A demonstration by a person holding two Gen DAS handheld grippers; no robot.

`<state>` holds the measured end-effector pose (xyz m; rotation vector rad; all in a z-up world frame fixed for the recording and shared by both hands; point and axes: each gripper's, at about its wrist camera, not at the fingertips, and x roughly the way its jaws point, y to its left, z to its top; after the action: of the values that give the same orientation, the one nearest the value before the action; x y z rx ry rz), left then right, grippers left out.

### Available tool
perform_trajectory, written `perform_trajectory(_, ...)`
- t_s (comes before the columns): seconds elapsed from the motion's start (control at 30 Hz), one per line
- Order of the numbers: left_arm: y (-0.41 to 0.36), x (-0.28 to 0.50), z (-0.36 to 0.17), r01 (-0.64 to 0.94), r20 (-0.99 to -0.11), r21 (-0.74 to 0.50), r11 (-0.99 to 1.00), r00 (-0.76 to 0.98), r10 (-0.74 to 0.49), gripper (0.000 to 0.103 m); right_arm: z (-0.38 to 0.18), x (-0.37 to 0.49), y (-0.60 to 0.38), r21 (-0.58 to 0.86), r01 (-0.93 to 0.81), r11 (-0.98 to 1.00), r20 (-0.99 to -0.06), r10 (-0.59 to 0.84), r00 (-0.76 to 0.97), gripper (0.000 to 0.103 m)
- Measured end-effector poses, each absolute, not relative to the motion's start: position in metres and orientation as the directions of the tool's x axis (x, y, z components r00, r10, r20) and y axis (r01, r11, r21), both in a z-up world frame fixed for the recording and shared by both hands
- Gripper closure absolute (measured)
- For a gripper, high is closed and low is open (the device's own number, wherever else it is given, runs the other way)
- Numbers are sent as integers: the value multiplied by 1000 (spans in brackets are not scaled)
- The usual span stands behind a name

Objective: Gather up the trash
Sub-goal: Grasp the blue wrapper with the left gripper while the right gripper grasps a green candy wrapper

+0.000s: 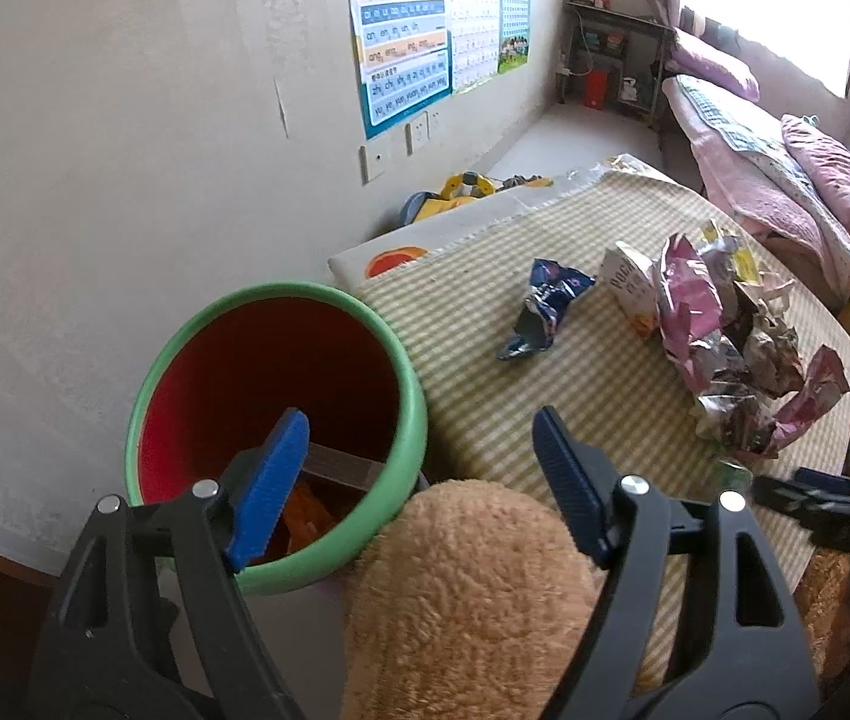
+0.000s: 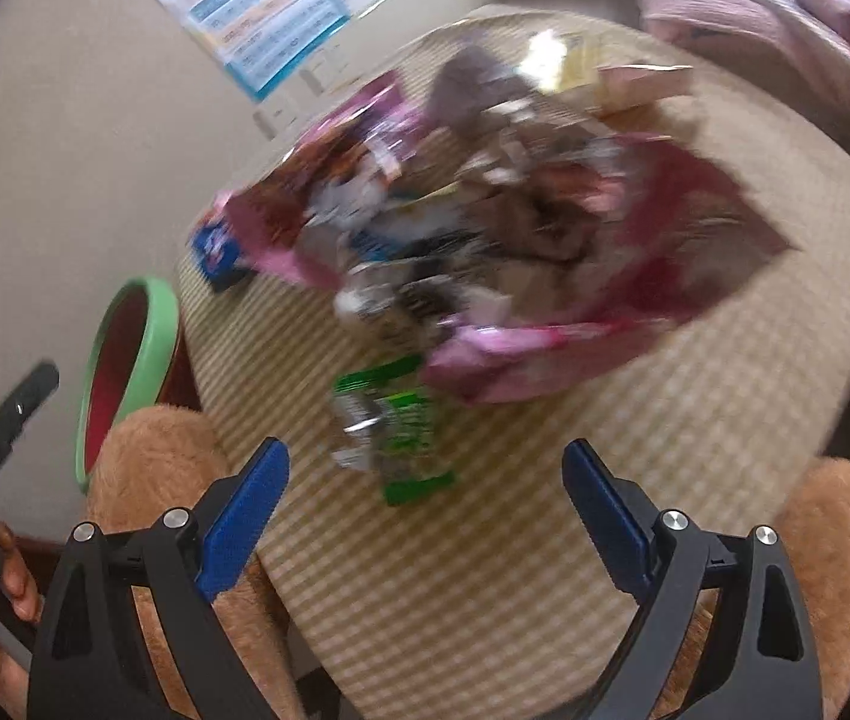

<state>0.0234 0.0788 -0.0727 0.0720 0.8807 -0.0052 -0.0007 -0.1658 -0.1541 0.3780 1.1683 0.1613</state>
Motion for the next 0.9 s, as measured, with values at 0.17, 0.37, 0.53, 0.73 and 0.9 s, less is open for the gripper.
perform_trajectory(0.17,70,22,-75,52,-774,82,995,632,31,27,-171,9,-162,423,73,903,-853,369,370,26)
perform_trajectory(0.37,58,28,-83,70,-790,89,994,612,28,27,-177,18,-155,379,35,925,-856,336,393,32)
perform_trajectory(0.53,42,35,-89,93,-798,105,990,602,28,26,-183,18,-143,327,-12,945,-861,303,409,53)
perform_trajectory(0.73,27,59,-88,110,-789,128,986,613,34,26,-186,14,-157,382,1,924,-843,348,410,77)
perform_trajectory(0.9,15,102,-95,101,-796,117,988,604,33,24,-180,1,-172,379,9,926,-839,339,426,77)
